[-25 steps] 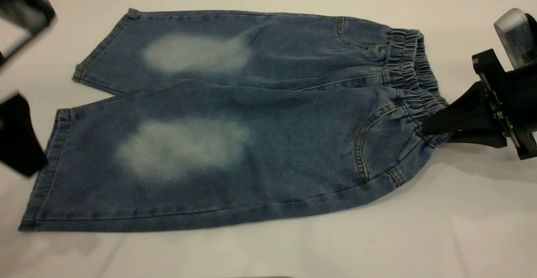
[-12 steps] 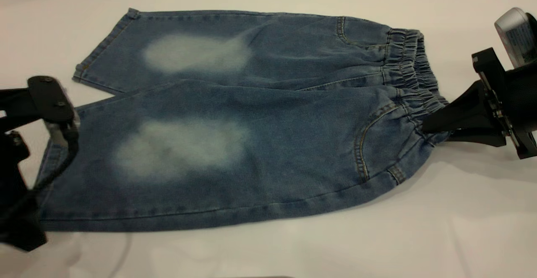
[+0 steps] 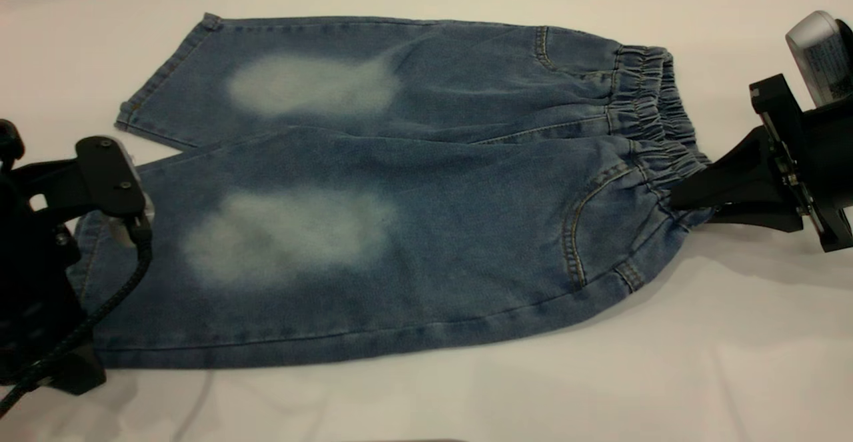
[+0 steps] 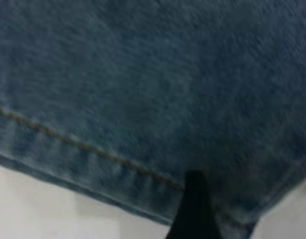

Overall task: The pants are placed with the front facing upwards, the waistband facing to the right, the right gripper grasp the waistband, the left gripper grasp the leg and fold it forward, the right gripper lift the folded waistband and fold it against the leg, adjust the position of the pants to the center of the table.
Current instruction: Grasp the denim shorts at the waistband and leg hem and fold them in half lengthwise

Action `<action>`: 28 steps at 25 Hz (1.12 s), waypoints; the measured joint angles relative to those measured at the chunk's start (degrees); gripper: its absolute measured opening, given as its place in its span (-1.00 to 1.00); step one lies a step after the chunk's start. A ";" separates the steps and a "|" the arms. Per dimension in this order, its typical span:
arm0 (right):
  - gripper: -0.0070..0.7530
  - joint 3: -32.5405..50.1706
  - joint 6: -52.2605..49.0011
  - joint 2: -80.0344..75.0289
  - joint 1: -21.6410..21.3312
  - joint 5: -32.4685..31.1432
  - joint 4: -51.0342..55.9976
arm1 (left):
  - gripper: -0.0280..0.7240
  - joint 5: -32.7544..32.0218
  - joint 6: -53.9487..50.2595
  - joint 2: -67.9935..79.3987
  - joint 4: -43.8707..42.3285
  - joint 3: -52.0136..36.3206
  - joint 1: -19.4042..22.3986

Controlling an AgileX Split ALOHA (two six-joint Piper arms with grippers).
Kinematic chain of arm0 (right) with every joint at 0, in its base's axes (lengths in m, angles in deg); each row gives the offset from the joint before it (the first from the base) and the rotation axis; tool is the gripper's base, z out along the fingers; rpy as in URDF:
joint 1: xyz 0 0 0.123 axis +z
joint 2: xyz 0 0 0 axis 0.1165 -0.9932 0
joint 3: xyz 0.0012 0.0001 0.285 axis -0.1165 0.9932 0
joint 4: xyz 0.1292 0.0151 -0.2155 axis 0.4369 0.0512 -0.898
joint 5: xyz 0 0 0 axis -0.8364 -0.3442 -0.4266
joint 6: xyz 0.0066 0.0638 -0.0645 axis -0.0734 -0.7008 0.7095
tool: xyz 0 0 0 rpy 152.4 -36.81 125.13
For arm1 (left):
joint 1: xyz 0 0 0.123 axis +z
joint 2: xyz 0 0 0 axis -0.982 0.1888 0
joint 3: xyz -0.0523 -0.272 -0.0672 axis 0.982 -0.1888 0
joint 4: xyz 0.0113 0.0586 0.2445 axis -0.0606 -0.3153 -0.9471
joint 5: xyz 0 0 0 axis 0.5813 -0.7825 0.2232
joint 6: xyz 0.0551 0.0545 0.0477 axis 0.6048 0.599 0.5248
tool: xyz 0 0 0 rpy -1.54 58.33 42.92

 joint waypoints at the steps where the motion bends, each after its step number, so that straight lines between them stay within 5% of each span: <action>1: -0.84 0.00 -0.05 0.00 0.00 0.00 0.00 | 0.45 0.44 0.00 0.00 0.00 0.00 0.00; 11: -0.84 0.00 0.00 0.00 0.00 -0.23 -0.06 | 0.37 2.53 -0.10 2.42 -0.87 0.17 -0.05; 13: -0.84 0.00 0.00 0.00 0.00 -0.23 -0.39 | 0.20 2.96 -0.18 2.42 -0.88 0.24 -0.05; 19: -0.82 0.00 0.00 0.00 0.00 -0.30 -0.67 | -0.75 4.93 -0.18 2.66 -1.34 0.52 0.05; 28: -0.82 0.00 -3.74 2.90 0.00 -1.83 -3.81 | -0.89 -1.34 -2.25 -3.51 -0.99 0.14 -0.01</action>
